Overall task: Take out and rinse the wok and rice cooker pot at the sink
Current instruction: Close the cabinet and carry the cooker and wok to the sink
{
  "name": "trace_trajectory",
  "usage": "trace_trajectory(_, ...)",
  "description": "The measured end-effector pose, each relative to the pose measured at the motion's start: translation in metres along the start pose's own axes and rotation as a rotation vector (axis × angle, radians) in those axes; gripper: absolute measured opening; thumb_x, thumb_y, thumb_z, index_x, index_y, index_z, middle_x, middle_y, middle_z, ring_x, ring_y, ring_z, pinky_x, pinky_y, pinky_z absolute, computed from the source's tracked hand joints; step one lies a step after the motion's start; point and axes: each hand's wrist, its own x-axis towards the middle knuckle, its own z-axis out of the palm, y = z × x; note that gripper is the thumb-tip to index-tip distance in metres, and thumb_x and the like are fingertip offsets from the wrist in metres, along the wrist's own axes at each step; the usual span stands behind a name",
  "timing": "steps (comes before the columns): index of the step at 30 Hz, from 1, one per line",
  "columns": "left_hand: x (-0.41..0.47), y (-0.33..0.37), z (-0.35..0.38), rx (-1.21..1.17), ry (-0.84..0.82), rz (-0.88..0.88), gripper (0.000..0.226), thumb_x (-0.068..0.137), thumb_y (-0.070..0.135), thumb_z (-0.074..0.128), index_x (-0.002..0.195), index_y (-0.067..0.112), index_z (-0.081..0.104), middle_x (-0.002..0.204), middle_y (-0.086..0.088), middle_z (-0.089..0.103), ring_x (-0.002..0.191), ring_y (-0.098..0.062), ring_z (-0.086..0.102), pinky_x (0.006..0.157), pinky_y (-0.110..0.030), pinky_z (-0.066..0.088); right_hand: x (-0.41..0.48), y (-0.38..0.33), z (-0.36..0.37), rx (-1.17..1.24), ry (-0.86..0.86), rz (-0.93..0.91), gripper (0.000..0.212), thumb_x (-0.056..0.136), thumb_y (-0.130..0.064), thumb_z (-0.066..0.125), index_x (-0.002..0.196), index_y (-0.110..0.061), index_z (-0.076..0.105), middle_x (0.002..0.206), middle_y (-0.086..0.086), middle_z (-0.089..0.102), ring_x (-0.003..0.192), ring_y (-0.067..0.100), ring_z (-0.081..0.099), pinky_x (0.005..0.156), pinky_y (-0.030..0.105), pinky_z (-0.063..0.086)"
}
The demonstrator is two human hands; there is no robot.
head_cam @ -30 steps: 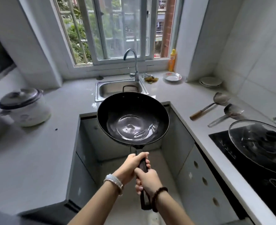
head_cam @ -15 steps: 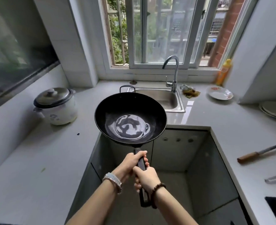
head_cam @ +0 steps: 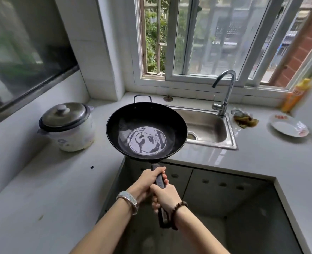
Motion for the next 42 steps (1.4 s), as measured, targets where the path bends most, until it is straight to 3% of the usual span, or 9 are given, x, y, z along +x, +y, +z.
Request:
trace_trajectory(16, 0.156, 0.132, -0.037, -0.02, 0.105, -0.024, 0.026, 0.092, 0.011, 0.06, 0.069, 0.008, 0.05, 0.051, -0.002, 0.051, 0.041, -0.012, 0.05, 0.044, -0.02, 0.046, 0.175, -0.111, 0.057, -0.12, -0.02, 0.044, 0.005, 0.085, -0.007, 0.05, 0.081, -0.007, 0.046, 0.049, 0.005, 0.043, 0.03, 0.011, 0.039, 0.036, 0.02, 0.037)
trace_trajectory(27, 0.219, 0.16, -0.043, -0.09, 0.187, -0.054, 0.026, 0.093, 0.012, 0.059, 0.068, 0.009, 0.049, 0.052, -0.002, 0.05, 0.041, -0.013, 0.051, 0.043, -0.021, 0.046, 0.246, -0.137, 0.055, -0.218, -0.081, 0.081, 0.002, 0.084, -0.008, 0.052, 0.084, -0.008, 0.05, 0.052, 0.006, 0.046, 0.03, 0.011, 0.041, 0.036, 0.021, 0.039)
trace_trajectory(33, 0.241, 0.168, -0.045, -0.044, 0.2, -0.024, 0.028, 0.092, 0.015, 0.06, 0.067, 0.009, 0.05, 0.055, -0.002, 0.051, 0.046, -0.014, 0.052, 0.05, -0.025, 0.047, 0.276, -0.144, 0.051, -0.25, -0.126, 0.099, 0.015, 0.081, -0.013, 0.054, 0.096, -0.012, 0.05, 0.052, 0.005, 0.048, 0.034, 0.015, 0.044, 0.04, 0.024, 0.042)
trace_trajectory(42, 0.257, 0.177, -0.052, -0.064, 0.197, -0.012, 0.027, 0.091, 0.015, 0.063, 0.068, 0.008, 0.05, 0.056, -0.004, 0.051, 0.046, -0.014, 0.053, 0.047, -0.026, 0.047, 0.295, -0.151, 0.054, -0.241, -0.171, 0.091, 0.009, 0.081, -0.01, 0.051, 0.086, -0.017, 0.048, 0.051, 0.004, 0.045, 0.037, 0.015, 0.041, 0.044, 0.026, 0.042)
